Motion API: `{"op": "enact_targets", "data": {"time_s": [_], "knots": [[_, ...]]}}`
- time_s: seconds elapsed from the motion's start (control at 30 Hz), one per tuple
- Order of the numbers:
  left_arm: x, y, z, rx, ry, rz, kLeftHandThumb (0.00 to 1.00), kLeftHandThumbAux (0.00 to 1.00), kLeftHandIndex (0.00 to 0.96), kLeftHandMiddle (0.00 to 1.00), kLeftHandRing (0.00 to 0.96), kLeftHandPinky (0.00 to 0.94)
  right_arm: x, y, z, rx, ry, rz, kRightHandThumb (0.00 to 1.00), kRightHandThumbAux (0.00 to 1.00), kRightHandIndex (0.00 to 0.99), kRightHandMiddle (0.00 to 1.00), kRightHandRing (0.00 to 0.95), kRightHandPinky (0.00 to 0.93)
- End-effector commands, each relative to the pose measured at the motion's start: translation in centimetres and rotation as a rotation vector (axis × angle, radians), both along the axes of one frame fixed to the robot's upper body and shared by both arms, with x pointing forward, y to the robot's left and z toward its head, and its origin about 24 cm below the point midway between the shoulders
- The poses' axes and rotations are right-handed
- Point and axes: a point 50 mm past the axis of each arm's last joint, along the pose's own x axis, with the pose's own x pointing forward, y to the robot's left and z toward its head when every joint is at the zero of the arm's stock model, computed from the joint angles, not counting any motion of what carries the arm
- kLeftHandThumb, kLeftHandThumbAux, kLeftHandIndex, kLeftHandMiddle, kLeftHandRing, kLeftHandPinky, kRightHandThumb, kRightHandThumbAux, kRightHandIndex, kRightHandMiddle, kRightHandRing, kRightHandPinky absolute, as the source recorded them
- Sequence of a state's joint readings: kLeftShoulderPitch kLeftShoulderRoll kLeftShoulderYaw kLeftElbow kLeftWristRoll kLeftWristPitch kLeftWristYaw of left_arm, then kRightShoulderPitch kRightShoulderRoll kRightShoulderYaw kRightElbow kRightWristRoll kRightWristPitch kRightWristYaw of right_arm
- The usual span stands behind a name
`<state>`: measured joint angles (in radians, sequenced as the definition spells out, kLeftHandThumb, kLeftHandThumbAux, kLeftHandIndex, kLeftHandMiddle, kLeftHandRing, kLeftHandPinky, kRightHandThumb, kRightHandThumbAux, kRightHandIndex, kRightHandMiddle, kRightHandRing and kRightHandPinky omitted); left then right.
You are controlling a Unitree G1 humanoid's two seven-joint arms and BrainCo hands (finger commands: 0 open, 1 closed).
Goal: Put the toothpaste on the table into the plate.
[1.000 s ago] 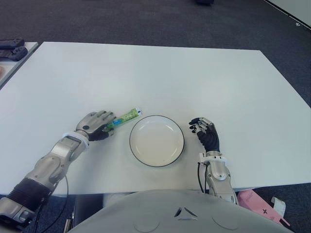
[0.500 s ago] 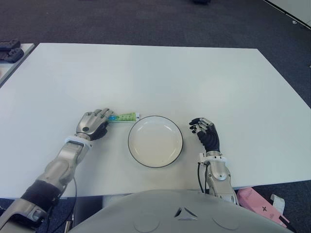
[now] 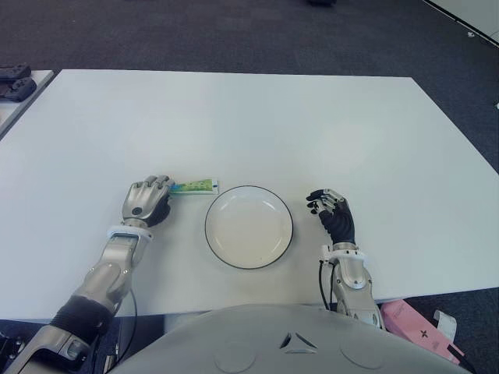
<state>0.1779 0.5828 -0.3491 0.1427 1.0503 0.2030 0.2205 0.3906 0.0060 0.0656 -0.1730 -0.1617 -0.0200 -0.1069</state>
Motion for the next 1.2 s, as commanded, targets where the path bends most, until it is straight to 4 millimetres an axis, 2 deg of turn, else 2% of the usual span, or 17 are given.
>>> {"op": "enact_targets", "data": {"time_s": [0.03, 0.27, 0.5, 1.0, 1.2], "knots": [[-3.9, 1.2, -3.6, 0.011, 0.225, 0.113, 0.844, 0.629, 0.420, 0.538, 0.646, 0.654, -0.2, -0.1, -0.2, -0.004, 0.022, -0.007, 0.707, 0.728, 0.427, 0.483, 0.480, 0.486], [-3.9, 1.2, -4.1, 0.006, 0.225, 0.125, 0.853, 0.658, 0.418, 0.539, 0.714, 0.752, -0.2, -0.1, -0.1, 0.000, 0.018, -0.011, 0.707, 0.728, 0.427, 0.485, 0.483, 0.491], [-4.0, 1.2, -4.3, -0.007, 0.222, 0.118, 0.853, 0.662, 0.415, 0.538, 0.759, 0.792, -0.2, -0.1, -0.1, -0.004, 0.017, -0.012, 0.707, 0.727, 0.427, 0.487, 0.487, 0.493], [-3.6, 1.3, -4.4, -0.051, 0.206, 0.127, 0.851, 0.664, 0.412, 0.534, 0.779, 0.774, -0.2, -0.1, -0.2, -0.006, 0.026, -0.018, 0.707, 0.728, 0.426, 0.477, 0.476, 0.482], [-2.7, 1.2, -3.9, -0.227, 0.145, 0.230, 0.850, 0.665, 0.410, 0.530, 0.784, 0.771, -0.1, -0.1, -0.3, -0.002, 0.022, -0.014, 0.707, 0.728, 0.426, 0.483, 0.483, 0.488]]}}
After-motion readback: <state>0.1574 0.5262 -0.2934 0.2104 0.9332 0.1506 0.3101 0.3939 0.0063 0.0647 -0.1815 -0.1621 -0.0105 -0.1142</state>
